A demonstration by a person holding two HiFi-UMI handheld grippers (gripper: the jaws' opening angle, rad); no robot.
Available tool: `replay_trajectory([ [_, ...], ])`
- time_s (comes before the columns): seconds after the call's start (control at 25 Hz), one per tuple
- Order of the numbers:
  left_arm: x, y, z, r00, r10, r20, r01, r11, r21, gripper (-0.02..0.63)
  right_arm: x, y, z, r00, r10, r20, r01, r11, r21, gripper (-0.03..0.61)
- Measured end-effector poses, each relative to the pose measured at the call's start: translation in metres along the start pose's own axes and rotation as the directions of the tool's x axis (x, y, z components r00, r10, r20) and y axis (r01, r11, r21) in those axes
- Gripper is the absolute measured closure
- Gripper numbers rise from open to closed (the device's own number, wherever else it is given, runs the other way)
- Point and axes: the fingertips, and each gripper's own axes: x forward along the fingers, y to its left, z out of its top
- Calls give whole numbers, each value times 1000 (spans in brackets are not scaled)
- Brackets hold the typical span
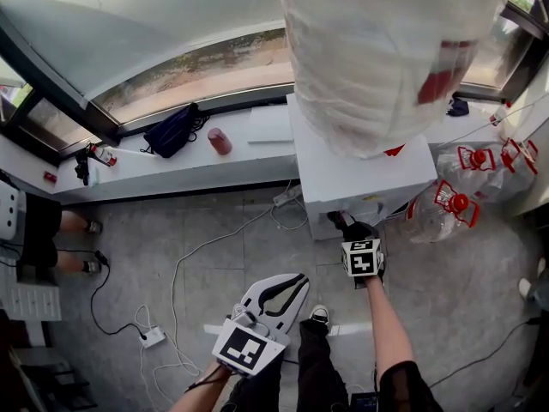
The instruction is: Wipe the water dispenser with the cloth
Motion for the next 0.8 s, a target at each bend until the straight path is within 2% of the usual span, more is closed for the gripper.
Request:
replay_trajectory([
  [0.12, 12, -6, 1, 1000, -14, -7, 14, 1000, 11, 586, 0, -23, -4, 1000, -27, -9, 27, 1000, 0, 477],
  [0.36, 31, -16, 3, 999, -34, -18, 34, 999, 21, 586, -9, -94, -16, 992, -127, 3, 124, 978, 167, 477],
  [0.64, 48, -24, 1, 998, -49, -38, 50, 999, 18, 586, -32, -163, -38, 975, -221, -13, 218, 945, 244, 477],
  [0.8, 56, -33, 2, 997, -67, -43, 68, 997, 24, 586, -49, -190, -53, 966, -258, -26, 256, 932, 256, 477],
])
